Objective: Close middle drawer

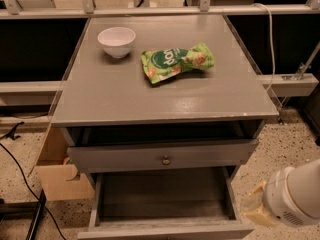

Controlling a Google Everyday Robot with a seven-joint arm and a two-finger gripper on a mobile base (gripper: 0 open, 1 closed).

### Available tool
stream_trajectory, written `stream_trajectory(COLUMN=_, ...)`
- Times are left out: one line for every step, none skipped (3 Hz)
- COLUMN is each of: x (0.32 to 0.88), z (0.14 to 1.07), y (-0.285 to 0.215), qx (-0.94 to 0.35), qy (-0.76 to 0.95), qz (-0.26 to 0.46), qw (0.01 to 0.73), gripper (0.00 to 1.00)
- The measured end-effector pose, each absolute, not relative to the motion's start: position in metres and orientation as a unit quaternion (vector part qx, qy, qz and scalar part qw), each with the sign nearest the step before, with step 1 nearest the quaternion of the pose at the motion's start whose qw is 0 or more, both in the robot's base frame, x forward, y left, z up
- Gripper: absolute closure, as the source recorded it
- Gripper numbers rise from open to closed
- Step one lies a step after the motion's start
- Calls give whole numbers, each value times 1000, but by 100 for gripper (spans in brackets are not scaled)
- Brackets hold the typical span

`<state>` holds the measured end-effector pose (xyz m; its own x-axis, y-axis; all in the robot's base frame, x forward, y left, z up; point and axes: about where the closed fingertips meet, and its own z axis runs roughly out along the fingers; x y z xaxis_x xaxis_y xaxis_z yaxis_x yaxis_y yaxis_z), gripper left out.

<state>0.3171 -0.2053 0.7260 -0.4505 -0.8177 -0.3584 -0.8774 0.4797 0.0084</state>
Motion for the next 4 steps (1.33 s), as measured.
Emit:
stream_trajectory(x=309, z=716, y=-204, qx=-502, qy=847, qz=101, qw=144, gripper=100)
stream_trajectory(x=304, z=705, y=-202, qx=-504, qy=847, qz=100, qw=135, gripper=100)
stream_trajectory(x=282, z=661, y=-195, qx=-497, qy=847, qz=132, qw=138, gripper=100)
stream_trajectory(x=257, z=610, y=-187, qx=-493, qy=841, qz=159, qw=154, gripper=100)
